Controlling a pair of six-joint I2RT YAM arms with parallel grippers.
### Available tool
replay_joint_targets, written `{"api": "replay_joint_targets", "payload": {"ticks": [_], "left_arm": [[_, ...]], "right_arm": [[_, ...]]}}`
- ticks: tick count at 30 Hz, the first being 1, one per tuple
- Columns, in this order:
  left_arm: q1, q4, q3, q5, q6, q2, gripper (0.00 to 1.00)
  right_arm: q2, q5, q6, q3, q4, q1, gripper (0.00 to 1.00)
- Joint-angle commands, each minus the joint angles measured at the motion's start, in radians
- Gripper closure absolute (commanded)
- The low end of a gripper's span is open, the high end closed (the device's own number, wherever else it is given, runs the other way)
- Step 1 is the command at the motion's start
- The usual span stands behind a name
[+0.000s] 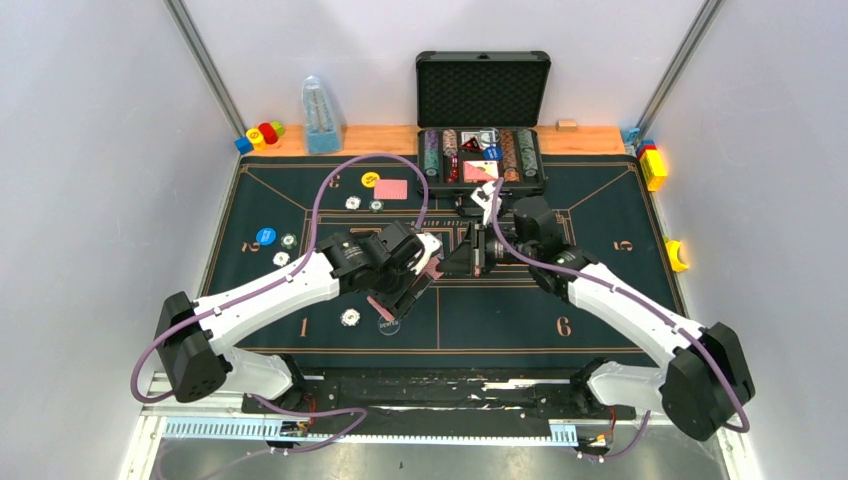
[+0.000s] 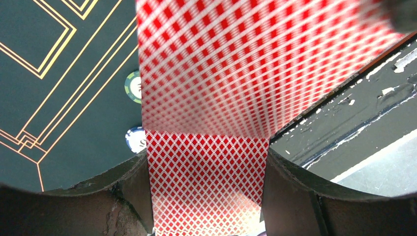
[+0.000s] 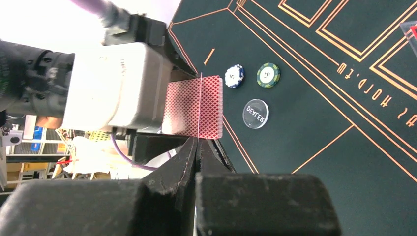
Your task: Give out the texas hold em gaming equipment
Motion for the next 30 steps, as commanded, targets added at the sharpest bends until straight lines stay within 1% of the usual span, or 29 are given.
{"api": "replay_joint_targets", "payload": {"ticks": [1, 6, 12, 15, 18, 19, 22, 23, 30], "left_arm": [[-0.002, 0.009, 0.014, -0.011, -0.002, -0.027, 1.0], [-0.003, 0.005, 0.012, -0.012, -0.005, -0.036, 1.0], [-0.003, 0.005, 0.012, -0.012, -0.007, -0.039, 1.0], [-0.003, 0.004, 0.012, -0.009, -0.008, -0.039, 1.0], [-0.002, 0.005, 0.013, -0.011, -0.008, -0.041, 1.0], [-0.003, 0.005, 0.014, -0.01, -0.008, -0.04, 1.0], [-0.003, 0.005, 0.014, -0.009, -0.008, -0.041, 1.0], [-0.003, 0.005, 0.014, -0.01, -0.008, -0.041, 1.0], [-0.003, 0.004, 0.015, -0.014, -0.008, -0.042, 1.0]], "right_arm": [[-0.087, -0.005, -0.029, -0.019, 0.016, -0.013, 1.0], [-0.167, 0.019, 0.006, -0.064, 0.013, -0.061, 1.0], [-0.272, 0.045, 0.045, -0.149, -0.001, -0.169, 1.0], [-0.277, 0.058, 0.057, -0.196, -0.005, -0.198, 1.0], [-0.226, 0.06, 0.073, -0.226, 0.009, -0.2, 1.0], [-0.196, 0.036, 0.083, -0.241, 0.025, -0.201, 1.0], [-0.096, -0.036, 0.12, -0.279, 0.171, -0.196, 1.0], [-0.058, -0.041, 0.123, -0.282, 0.194, -0.184, 1.0], [0.214, 0.048, 0.12, -0.204, 0.266, -0.058, 1.0]]}}
